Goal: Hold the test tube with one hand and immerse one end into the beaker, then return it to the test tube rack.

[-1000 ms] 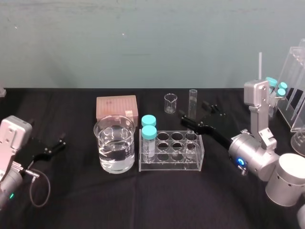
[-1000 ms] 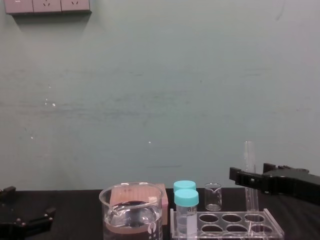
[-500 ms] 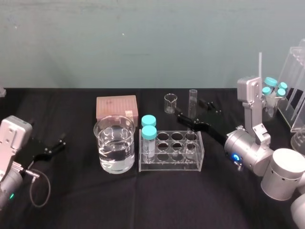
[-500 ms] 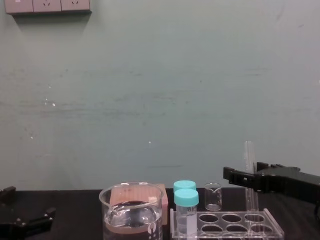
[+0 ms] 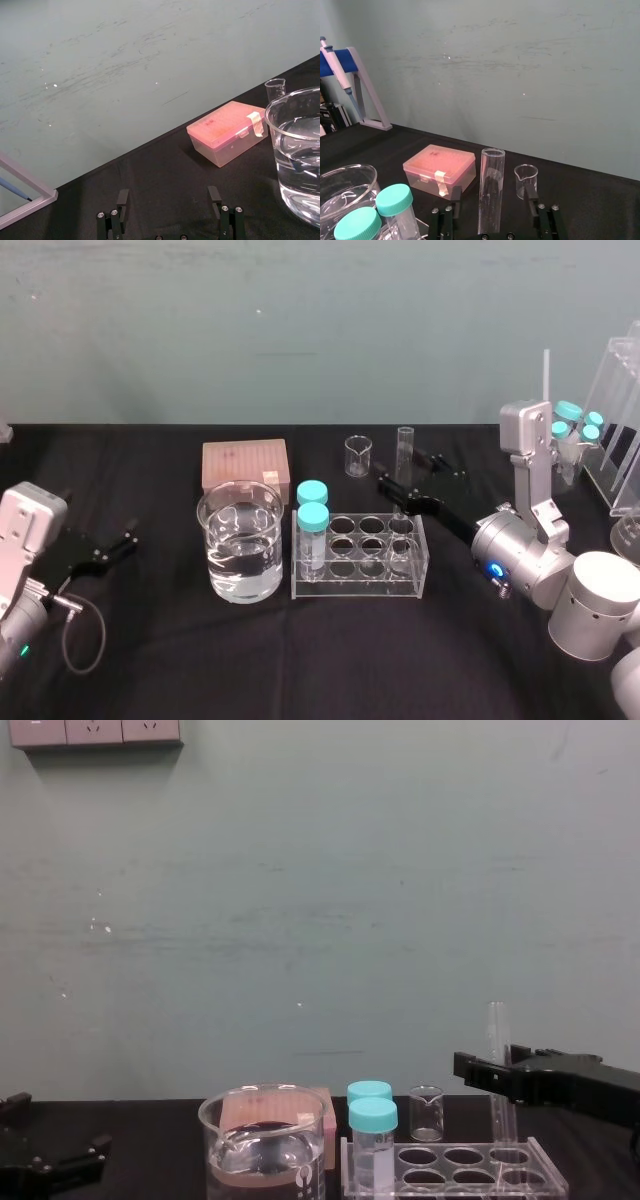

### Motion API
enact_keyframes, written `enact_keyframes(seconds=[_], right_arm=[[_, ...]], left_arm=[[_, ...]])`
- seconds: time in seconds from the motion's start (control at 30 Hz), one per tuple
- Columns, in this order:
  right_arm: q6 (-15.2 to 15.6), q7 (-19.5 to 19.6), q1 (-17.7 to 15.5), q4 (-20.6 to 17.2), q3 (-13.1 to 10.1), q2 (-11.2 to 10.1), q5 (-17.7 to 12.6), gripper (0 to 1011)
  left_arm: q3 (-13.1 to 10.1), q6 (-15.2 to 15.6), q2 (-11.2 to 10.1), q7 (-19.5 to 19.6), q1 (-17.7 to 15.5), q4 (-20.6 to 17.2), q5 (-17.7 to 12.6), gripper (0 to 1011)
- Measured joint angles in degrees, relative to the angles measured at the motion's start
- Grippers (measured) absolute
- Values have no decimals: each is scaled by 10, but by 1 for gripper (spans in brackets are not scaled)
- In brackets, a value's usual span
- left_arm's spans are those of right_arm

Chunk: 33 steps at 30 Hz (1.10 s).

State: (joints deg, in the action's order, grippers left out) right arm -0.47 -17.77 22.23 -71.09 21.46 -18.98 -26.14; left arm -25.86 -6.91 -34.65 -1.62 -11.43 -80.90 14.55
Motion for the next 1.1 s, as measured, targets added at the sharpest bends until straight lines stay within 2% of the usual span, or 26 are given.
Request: enact_keyframes(seconds=[0.4,0.47,0.53,0.6,0.63,0.8,1.1], right_arm=[[0,1,-1,-1,0,-1,-1,426],[0,1,-1,-1,0,-1,-1,405],[0,1,-1,-1,0,-1,-1,302],[0,1,-1,-1,0,-1,-2,283],[0,1,-1,-1,0,-1,-2,231],[0,1,-1,-1,0,-1,-2,231],[-28,-21,-5,2,-10,8,10,231]], left_arm=[[0,0,0,0,0,0,0,1000],[0,0,0,0,0,0,0,1000],[0,0,0,0,0,0,0,1000],[0,0,0,0,0,0,0,1000],[0,0,0,0,0,0,0,1000],[0,0,0,0,0,0,0,1000],[0,0,0,0,0,0,0,1000]])
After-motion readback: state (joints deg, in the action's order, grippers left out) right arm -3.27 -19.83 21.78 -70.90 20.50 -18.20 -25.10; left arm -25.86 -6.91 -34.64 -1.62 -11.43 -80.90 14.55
